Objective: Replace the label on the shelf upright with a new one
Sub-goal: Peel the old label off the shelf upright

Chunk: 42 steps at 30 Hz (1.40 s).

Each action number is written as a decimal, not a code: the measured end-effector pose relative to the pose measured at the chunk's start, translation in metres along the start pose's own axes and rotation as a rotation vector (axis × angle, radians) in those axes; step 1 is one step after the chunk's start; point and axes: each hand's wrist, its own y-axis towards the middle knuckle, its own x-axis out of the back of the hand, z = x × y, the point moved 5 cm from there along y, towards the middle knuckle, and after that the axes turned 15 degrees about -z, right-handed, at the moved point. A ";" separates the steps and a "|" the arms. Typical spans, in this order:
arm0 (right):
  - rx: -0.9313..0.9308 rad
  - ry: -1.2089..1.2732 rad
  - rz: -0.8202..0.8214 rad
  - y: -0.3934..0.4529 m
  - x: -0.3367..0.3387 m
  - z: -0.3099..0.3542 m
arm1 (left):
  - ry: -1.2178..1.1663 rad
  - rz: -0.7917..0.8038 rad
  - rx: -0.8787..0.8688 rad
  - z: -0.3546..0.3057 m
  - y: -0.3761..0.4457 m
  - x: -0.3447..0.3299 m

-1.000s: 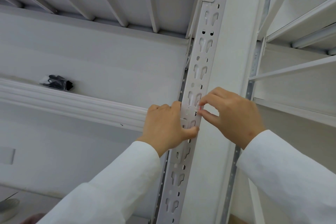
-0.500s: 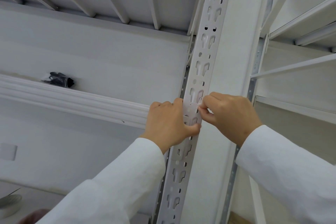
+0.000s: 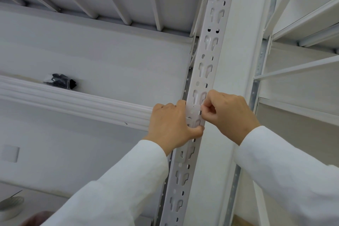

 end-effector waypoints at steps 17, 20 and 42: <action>-0.281 0.010 0.197 0.007 0.008 0.002 | 0.000 0.005 0.007 0.000 -0.001 0.002; -0.303 -0.015 0.209 0.008 0.006 0.002 | -0.006 0.010 0.008 0.000 -0.002 0.001; -0.328 -0.107 0.155 0.005 0.002 0.014 | 0.003 -0.013 -0.007 -0.002 -0.001 0.000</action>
